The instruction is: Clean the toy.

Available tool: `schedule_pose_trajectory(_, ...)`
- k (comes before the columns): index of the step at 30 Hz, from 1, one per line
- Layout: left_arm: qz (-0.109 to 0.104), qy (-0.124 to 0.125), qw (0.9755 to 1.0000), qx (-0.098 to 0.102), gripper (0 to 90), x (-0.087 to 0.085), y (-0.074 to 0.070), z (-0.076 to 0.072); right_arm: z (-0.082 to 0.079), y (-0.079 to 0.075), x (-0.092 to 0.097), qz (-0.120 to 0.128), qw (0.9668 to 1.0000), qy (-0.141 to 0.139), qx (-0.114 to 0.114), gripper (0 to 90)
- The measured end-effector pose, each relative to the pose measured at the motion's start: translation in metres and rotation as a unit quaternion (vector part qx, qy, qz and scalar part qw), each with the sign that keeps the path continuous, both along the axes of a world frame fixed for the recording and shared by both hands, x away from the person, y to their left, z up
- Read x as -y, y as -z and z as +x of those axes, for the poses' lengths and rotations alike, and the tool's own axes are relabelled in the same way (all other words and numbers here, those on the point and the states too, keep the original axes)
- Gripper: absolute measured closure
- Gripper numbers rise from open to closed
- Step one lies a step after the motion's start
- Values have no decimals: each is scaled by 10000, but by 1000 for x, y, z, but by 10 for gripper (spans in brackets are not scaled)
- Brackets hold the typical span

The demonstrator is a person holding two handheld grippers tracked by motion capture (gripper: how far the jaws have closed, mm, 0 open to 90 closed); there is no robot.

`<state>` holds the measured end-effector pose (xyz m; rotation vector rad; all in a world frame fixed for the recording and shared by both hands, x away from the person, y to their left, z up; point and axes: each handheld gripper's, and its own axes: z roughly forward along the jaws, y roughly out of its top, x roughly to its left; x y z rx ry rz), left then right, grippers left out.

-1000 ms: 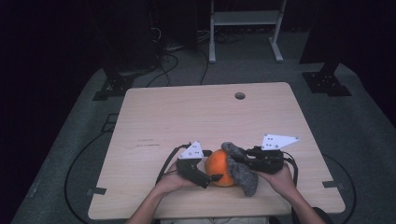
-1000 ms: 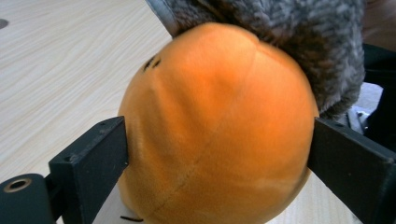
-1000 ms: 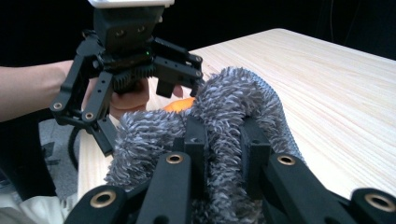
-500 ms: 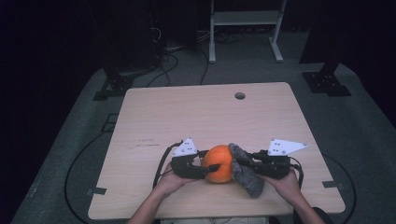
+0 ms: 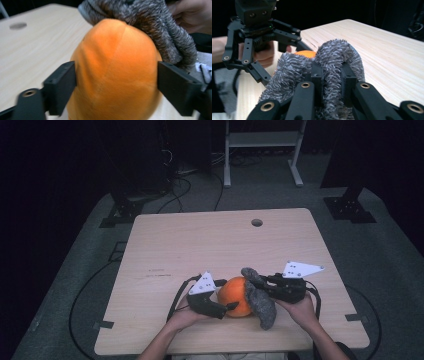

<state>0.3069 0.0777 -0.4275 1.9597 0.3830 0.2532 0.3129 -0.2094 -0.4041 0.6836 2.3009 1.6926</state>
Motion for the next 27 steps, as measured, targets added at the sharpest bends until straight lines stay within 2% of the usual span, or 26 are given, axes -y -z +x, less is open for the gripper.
schedule_pose_trajectory(3,78,89,9999,-81,125,1,4,3,2,1,3,-4,10000,-2,-48,764)
schedule_pose_trajectory(4,67,109,9998,-125,151,0,5,4,2,1,4,-30,10000,-1,-55,764)
schedule_pose_trajectory(5,50,100,9998,-143,215,-1,5,4,1,1,5,-63,10000,14,-46,764)
schedule_pose_trajectory(7,75,3,9999,-132,294,-3,5,3,0,3,8,-144,9999,58,-36,764)
schedule_pose_trajectory(9,-3,-170,9996,-244,332,-5,4,5,-1,7,13,-218,9997,74,-102,764)
schedule_pose_trajectory(12,-187,-402,9978,-491,357,-8,4,9,-4,11,17,-328,9993,122,-165,764)
schedule_pose_trajectory(15,-213,-564,9968,-529,361,-4,4,8,-13,5,11,-312,9995,-42,-42,765)
schedule_pose_trajectory(17,-169,-575,9971,-476,360,1,4,6,-21,-1,1,-381,9990,-204,91,765)
schedule_pose_trajectory(20,-65,-525,9982,-295,364,8,5,1,-25,-12,-15,-563,9971,-417,281,766)
schedule_pose_trajectory(23,159,-472,9988,-4,369,14,3,-8,-22,-21,-25,-771,9950,-466,425,768)
schedule_pose_trajectory(27,188,-347,9992,71,366,16,4,-13,-7,-25,-18,-635,9970,-309,314,768)
